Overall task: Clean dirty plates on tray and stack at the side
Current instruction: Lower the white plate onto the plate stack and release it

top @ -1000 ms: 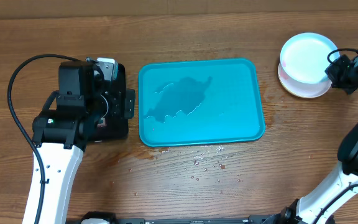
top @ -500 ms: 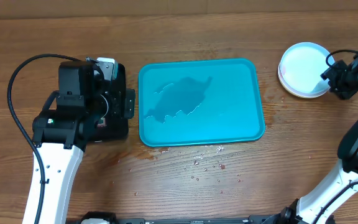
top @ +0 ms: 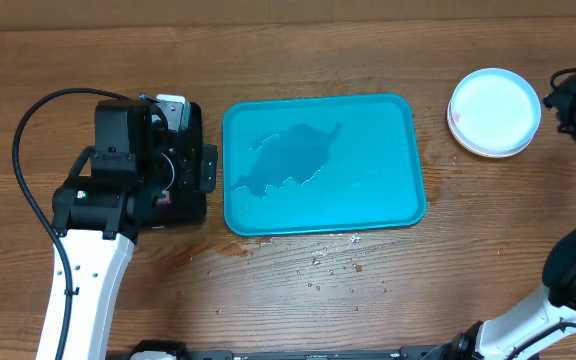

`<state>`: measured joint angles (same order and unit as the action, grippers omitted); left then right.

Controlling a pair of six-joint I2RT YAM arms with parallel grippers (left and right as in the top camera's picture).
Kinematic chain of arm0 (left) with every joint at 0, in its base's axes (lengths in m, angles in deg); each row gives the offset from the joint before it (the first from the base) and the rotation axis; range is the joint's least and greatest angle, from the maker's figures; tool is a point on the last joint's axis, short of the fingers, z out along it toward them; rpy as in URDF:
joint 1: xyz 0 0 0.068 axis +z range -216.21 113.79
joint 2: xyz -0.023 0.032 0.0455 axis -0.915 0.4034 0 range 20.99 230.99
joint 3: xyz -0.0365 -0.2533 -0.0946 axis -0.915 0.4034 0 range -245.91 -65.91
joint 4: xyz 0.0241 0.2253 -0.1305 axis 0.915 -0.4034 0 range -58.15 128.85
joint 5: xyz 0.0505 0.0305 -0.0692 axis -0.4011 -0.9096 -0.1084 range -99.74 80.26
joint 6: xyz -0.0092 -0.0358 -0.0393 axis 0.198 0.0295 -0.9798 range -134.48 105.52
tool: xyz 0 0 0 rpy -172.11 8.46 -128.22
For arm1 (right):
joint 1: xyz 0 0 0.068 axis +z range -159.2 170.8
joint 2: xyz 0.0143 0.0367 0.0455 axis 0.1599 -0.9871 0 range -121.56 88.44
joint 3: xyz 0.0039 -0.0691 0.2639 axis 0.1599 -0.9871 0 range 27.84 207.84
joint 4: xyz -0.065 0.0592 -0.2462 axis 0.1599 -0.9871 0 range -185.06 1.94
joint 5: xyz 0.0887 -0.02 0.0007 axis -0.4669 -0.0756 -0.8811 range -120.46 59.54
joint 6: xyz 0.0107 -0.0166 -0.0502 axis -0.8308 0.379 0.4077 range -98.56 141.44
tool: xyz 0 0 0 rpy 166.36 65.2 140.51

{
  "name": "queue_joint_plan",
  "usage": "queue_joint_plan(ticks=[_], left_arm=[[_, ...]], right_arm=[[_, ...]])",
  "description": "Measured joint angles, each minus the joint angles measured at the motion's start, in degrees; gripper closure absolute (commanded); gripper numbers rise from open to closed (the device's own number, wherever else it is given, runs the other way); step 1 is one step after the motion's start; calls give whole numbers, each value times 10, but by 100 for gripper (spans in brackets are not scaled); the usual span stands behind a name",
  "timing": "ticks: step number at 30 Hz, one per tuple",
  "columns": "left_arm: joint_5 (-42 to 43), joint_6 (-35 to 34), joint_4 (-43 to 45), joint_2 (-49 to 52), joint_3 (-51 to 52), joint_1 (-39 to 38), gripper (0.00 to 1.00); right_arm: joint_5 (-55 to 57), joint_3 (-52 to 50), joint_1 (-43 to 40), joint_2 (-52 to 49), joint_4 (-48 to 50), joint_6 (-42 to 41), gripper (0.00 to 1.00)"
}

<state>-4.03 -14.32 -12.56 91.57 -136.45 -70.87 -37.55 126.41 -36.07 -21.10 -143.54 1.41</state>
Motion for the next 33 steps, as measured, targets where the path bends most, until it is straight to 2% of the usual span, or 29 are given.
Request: queue_joint_plan(ticks=[5,7,10,16,19,33], left_arm=[[0,0,7,0,0,0,0],[0,0,9,0,0,0,0],[0,0,9,0,0,0,0],[0,0,9,0,0,0,0],[0,0,12,0,0,0,0],[0,0,17,0,0,0,0]], right_arm=[[1,1,16,-26,10,21,78],[4,0,31,-48,20,25,81],[18,0,59,-83,33,29,91],[56,-1,96,-113,39,32,94],[67,-1,97,-113,38,31,96],[78,-1,97,-147,-1,23,96]])
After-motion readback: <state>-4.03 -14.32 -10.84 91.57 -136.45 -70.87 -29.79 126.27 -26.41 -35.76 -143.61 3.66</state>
